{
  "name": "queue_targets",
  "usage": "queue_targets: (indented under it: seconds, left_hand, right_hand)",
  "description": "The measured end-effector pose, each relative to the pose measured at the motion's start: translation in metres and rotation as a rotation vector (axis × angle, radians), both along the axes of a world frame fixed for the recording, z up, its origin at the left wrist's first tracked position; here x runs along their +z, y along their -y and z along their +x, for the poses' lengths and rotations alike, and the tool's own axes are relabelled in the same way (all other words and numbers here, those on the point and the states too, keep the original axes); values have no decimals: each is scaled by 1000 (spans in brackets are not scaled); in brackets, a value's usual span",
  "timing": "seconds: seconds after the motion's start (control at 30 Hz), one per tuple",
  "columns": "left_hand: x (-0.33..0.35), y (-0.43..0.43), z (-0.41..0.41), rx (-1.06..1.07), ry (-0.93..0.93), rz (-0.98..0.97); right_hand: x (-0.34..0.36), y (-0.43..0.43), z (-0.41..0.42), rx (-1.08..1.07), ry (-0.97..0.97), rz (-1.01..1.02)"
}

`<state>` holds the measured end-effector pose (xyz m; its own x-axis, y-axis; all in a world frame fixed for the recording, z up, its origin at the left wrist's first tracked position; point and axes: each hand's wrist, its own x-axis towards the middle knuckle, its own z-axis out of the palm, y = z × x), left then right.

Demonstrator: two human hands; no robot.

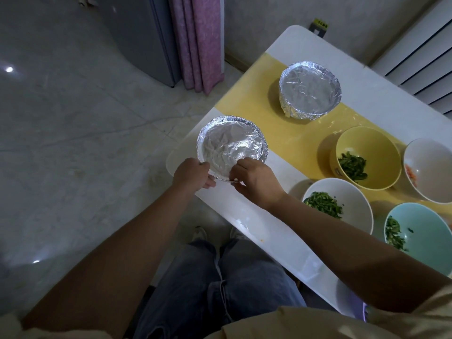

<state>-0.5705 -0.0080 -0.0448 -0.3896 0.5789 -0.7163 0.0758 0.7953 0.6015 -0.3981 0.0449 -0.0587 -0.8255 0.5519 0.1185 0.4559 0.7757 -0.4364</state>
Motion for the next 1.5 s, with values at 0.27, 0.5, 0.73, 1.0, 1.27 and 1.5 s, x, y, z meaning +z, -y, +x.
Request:
queue_targets:
  seconds: [0.27,0.5,0.73,1.0,1.27,1.5]
  left_hand:
    - [-11,6,12,145,68,-16]
    - [-3,3,20,232,132,-8]
    - [-2,5,18,95,6,66]
    - [-8,4,8,71,-11,108]
    - [-1,9,17,80,177,-46]
    - [-11,7,18,44,45,20]
  right_hand:
    - [0,14,-16,15,-36,-11]
    - [0,16,-22,-53,-58,-21]
    - [-4,24,-22,-141,-62,-53]
    - [2,21,-15,-77,28,-9]
    - [-1,18,0,-86,-22,56]
    - [-3,25,-10,-128,-20,20]
